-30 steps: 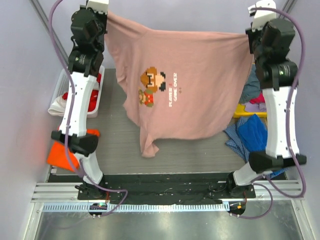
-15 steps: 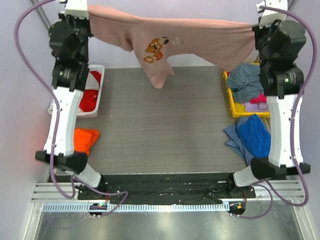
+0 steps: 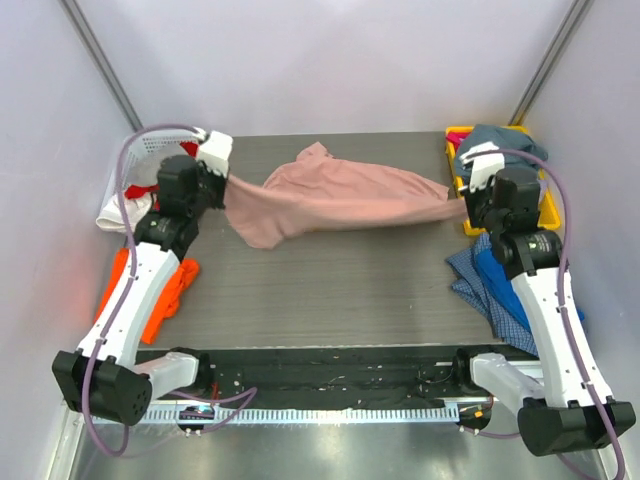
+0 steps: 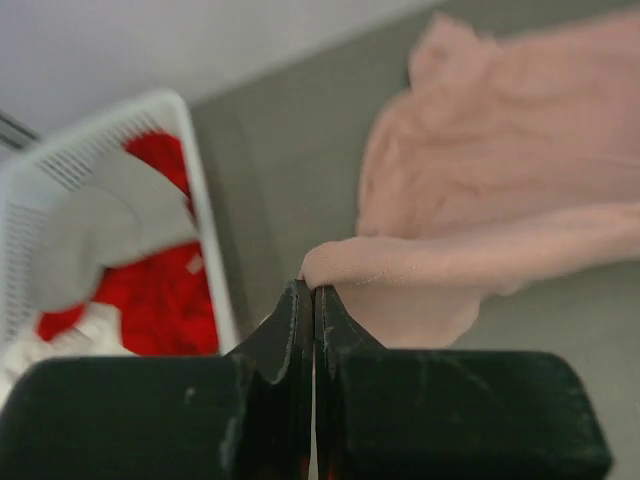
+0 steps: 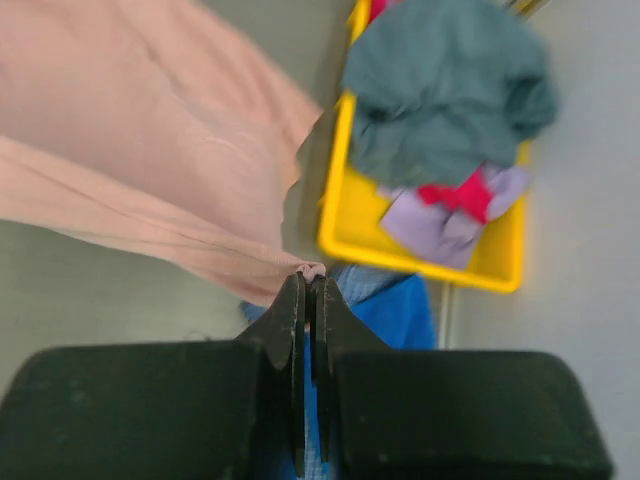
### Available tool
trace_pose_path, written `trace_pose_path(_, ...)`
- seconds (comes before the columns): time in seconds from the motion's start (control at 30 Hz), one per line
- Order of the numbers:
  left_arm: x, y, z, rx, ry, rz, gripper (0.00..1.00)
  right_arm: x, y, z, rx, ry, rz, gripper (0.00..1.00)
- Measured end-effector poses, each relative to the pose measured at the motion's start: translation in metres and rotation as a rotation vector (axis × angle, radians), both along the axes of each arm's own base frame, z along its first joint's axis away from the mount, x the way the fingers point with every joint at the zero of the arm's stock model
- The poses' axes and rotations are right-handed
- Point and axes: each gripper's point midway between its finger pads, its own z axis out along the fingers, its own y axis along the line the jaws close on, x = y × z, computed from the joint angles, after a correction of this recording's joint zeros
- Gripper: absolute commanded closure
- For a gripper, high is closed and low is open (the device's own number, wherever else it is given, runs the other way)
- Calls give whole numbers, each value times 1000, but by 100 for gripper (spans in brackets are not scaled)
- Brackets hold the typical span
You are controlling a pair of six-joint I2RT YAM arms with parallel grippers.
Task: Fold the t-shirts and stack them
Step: Flatten out the tshirt
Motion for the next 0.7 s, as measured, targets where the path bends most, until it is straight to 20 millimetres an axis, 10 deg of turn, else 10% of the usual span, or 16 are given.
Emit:
trace_pose_path(0.1,-20,-16,-66,29,194,-80,100,-16,6,-43,18,126,35,99)
trace_pose_path(0.23,-25,-27,-64,28,211,-121,100,-24,7,-36,28,118,43,99)
trace_pose_path(0.7,68,-18,147,-27,-196,60,100,58,-9,168,-11,-267,-66,99)
